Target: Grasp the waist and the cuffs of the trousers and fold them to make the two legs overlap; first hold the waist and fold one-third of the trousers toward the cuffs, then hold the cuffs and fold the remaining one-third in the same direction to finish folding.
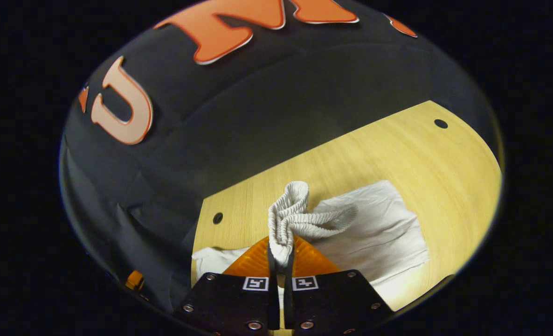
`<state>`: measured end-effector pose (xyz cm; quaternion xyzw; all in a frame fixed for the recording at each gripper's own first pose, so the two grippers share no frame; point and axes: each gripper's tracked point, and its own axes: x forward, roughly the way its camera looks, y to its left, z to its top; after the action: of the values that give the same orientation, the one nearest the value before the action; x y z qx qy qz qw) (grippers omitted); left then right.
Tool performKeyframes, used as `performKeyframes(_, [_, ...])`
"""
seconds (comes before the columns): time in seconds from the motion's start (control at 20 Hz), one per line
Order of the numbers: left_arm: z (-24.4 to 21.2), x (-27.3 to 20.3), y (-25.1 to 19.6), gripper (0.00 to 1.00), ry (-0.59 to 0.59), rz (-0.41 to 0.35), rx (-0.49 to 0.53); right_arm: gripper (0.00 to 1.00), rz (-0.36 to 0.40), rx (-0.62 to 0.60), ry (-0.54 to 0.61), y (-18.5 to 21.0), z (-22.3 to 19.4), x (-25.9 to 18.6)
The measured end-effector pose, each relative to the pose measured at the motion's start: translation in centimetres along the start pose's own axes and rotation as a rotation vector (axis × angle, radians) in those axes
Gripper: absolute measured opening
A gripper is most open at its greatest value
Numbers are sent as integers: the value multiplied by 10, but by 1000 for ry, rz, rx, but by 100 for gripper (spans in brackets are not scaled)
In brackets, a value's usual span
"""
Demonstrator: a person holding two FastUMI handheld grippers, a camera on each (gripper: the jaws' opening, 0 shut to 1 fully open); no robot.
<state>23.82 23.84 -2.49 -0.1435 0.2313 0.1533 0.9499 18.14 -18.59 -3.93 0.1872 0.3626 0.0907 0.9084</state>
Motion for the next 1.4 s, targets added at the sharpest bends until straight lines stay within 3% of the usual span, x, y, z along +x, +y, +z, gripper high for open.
performKeyframes(0.35, [-6,1,-1,100,47,21,-41,9,-62,-105,87,-1,2,-3])
performKeyframes(0.6, [-14,1,-5,100,88,14,-72,18,-32,-120,128,1,-6,1])
performKeyframes(0.8, [-20,6,-10,100,112,7,-87,52,36,-81,181,9,-20,5])
performKeyframes(0.9, [-26,8,-14,100,120,0,-102,66,31,-75,193,10,-26,3])
performKeyframes(0.95, [-30,10,-17,100,129,-5,-115,83,27,-77,196,9,-28,1])
performKeyframes(1.05, [-41,15,-25,100,156,-12,-150,99,22,-90,197,4,-29,-2])
performKeyframes(1.2, [-62,20,-41,100,210,-20,-208,99,12,-97,201,-4,-29,-7])
performKeyframes(1.25, [-71,22,-51,96,230,-28,-240,99,11,-96,201,-8,-29,-9])
performKeyframes(1.4, [-100,18,-71,100,303,-56,-369,99,8,-91,207,-19,-28,-13])
